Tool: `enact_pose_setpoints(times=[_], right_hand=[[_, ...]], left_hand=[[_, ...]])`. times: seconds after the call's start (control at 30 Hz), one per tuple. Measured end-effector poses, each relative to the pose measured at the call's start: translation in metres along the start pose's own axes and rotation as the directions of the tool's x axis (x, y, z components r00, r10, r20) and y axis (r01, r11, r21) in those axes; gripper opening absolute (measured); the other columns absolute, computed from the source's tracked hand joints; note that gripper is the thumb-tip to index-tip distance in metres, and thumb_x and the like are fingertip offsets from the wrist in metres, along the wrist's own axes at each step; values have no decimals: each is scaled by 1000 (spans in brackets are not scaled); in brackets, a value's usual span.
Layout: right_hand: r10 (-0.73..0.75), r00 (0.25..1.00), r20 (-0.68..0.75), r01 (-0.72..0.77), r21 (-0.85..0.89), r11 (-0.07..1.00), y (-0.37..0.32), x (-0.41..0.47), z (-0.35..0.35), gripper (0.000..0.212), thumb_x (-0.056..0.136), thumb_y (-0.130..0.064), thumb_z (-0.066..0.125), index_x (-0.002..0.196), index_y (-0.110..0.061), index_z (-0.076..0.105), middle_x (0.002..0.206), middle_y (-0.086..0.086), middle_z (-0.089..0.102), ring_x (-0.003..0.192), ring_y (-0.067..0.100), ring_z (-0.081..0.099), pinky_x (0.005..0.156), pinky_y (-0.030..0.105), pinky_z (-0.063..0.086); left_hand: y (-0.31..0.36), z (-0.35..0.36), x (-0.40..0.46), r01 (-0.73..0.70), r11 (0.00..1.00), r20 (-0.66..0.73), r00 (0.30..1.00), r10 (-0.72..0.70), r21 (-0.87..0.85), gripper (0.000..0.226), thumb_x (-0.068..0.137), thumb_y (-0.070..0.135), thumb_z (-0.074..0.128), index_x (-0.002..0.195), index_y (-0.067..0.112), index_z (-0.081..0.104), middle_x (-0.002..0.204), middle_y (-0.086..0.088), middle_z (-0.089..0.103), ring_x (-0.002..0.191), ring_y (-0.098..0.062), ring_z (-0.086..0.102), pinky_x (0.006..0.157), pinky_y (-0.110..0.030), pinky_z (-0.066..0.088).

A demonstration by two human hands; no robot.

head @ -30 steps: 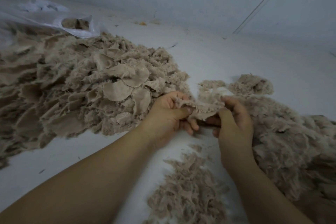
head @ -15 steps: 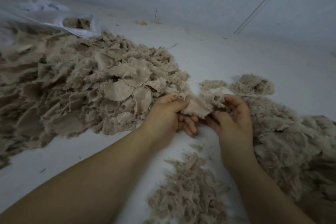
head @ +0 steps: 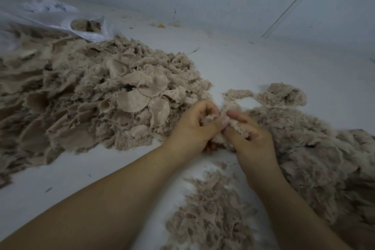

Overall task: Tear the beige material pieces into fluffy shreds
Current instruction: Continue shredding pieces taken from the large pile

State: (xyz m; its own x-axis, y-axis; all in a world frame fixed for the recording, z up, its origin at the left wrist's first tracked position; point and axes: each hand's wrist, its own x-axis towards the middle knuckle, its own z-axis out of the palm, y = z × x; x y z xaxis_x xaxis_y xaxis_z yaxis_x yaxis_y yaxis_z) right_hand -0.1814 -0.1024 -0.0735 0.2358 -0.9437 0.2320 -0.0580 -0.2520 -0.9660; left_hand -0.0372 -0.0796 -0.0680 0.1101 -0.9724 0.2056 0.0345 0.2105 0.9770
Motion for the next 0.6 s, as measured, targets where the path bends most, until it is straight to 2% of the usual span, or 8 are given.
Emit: enact_pose_setpoints(times=[0.07,0.13,0.23,0.3,0.4,0.47,0.53,0.6], right_hand=[[0,1000,-12,0,14,1000,3,1,0,20,94,-19,67,86,-32,80,123,-11,66,115,12,64,87,30,55],[58,995,-83,-47,139,989,3,1,0,14,96,-23,63,98,-28,76,111,-4,74,104,15,70,78,24,57],[99,988,-122,-74,196,978,2,2,-1,21,100,-26,58,96,-20,77,100,9,76,95,27,71,79,36,61],[99,990,-96,-82,171,982,1,2,-2,21,99,-25,59,106,-13,75,103,13,74,94,27,71,77,37,60],[106,993,-53,-95,180,979,1,2,-2,26,97,-24,61,111,-6,73,109,12,73,98,24,71,80,34,59],[112,993,-34,-103,202,974,0,1,-1,28,97,-25,60,112,-6,73,109,14,74,102,30,70,89,45,59],[135,990,-46,-121,222,967,-2,0,-1,31,95,-31,59,114,-10,73,107,15,74,103,33,70,95,52,55],[153,986,-63,-134,233,963,-2,0,-1,33,94,-35,58,113,-14,74,101,22,72,99,38,68,95,58,53]], left_hand=[[-1,-2,2,-46,996,-68,996,51,70,22,95,12,61,74,13,58,57,1,53,47,-11,47,43,-21,40],[-1,-6,4,2,1000,-122,993,2,29,32,97,14,58,65,11,55,51,-4,46,40,-14,41,39,-19,34],[0,-14,8,53,997,-124,990,-60,-62,37,100,18,53,71,-4,49,47,-1,33,36,-15,29,38,-20,23],[1,-14,9,78,994,-94,992,-85,-83,41,99,29,54,72,-1,48,45,3,33,35,-15,30,37,-19,24],[2,-12,8,135,991,1,991,-135,11,49,87,59,58,75,11,55,50,-5,48,36,-17,44,36,-19,31],[3,-11,7,125,989,56,990,-130,81,42,91,49,61,69,13,57,54,-13,47,38,-18,43,37,-20,32],[4,-11,7,122,991,47,991,-125,48,39,97,27,59,59,16,53,51,-9,37,40,-17,36,38,-20,31],[6,-12,7,133,991,25,991,-132,-19,39,98,20,56,61,13,47,50,-4,28,40,-16,30,38,-20,29]])
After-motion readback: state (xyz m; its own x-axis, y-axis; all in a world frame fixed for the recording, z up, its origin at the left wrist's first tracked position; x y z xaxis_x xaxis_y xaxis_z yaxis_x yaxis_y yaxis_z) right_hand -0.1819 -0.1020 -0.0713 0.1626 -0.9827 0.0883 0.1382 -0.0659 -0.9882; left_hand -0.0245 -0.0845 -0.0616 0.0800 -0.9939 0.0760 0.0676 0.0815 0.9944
